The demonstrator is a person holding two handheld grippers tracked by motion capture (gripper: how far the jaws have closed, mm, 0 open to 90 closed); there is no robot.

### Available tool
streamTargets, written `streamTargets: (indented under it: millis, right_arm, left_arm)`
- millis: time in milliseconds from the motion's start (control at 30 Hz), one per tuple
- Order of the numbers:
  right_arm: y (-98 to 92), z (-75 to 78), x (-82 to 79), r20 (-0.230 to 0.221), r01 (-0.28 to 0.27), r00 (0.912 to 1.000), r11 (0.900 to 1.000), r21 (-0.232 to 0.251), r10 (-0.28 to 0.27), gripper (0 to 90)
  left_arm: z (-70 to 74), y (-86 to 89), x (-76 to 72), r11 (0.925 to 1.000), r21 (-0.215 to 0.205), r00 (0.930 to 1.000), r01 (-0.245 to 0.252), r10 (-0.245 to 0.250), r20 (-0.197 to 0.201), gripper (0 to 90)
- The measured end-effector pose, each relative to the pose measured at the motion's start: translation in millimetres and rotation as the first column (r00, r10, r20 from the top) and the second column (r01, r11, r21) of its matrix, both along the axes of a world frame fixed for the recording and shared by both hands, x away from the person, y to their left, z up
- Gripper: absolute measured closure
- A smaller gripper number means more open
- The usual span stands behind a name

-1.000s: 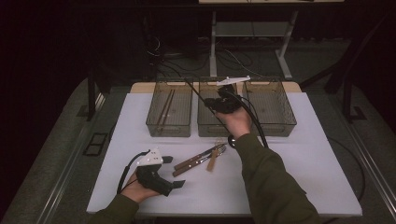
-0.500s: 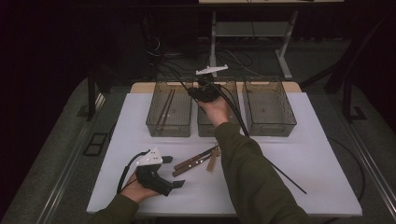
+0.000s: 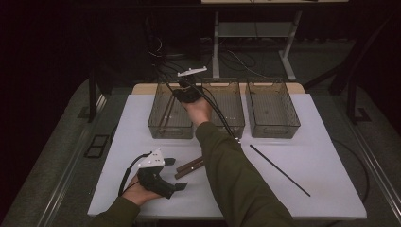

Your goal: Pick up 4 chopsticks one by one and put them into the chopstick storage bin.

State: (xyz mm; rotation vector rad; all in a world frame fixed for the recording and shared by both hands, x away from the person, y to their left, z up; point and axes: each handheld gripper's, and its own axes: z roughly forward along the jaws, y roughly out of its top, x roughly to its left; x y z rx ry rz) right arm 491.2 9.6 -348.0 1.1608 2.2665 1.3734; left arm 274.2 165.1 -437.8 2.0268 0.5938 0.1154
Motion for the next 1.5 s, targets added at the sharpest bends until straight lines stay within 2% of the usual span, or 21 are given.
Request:
streamTargets:
  millis: [167, 367, 400, 433, 500, 600, 667, 833, 1033, 1500]
  right_arm:
    - [14.9, -8.9, 2.5, -0.012, -0.006, 0.9999, 1.000, -0.013, 0.006, 85.9]
    - [20.8, -23.8, 4.6, -0.039, -0.012, 0.9992, 0.999, -0.048, 0.010, 84.8]
    - [21.0, -25.2, 4.8, -0.049, -0.019, 0.9986, 0.999, -0.049, 0.016, 79.4]
    - [21.5, -25.8, 4.5, -0.049, -0.014, 0.9987, 0.999, -0.053, 0.011, 70.1]
    - [20.5, -24.6, 3.6, -0.046, -0.006, 0.9989, 0.998, -0.062, 0.003, 59.9]
    - [15.3, -21.7, 2.5, -0.056, -0.027, 0.9981, 0.998, -0.058, 0.024, 51.1]
    - [11.1, -19.2, -0.3, -0.061, -0.042, 0.9975, 0.996, -0.073, 0.037, 47.4]
    - [-6.9, -13.5, -12.9, -0.067, -0.091, 0.9940, 0.994, -0.064, 0.087, 42.2]
    - [-40.8, -8.6, -30.8, -0.055, -0.129, 0.9905, 0.990, -0.053, 0.126, 37.3]
    - [-123.3, 3.3, -60.9, -0.013, -0.127, 0.9918, 0.991, -0.042, 0.127, 22.9]
  left_arm:
    - [0.7, 0.9, 0.3, 0.9999, 0.004, 0.9999, 0.010, -0.010, 0.006, 0.0]
    - [0.7, 0.6, -0.4, 1.0000, 0.000, 1.0000, 0.008, -0.008, -0.004, 0.0]
    - [0.9, 0.7, -0.3, 0.9999, 0.001, 0.9999, 0.011, -0.011, -0.003, 0.0]
    - [0.9, 0.6, -0.4, 0.9999, 0.000, 0.9999, 0.010, -0.010, -0.003, 0.0]
    - [0.9, 0.6, -0.4, 0.9999, 0.000, 0.9999, 0.011, -0.011, -0.003, 0.0]
    - [0.8, 0.4, -0.6, 0.9999, -0.002, 0.9999, 0.010, -0.010, -0.003, 0.0]
    - [1.0, 0.6, -0.5, 0.9999, 0.000, 0.9999, 0.012, -0.012, 0.002, 0.0]
    - [1.0, 1.1, -0.7, 1.0000, 0.000, 1.0000, 0.006, -0.006, -0.006, 0.0]
    - [1.2, 1.1, -0.7, 1.0000, -0.004, 1.0000, 0.006, -0.006, 0.004, 0.0]
    - [0.4, 1.1, -1.0, 0.9999, -0.011, 1.0000, -0.004, 0.004, -0.005, 0.0]
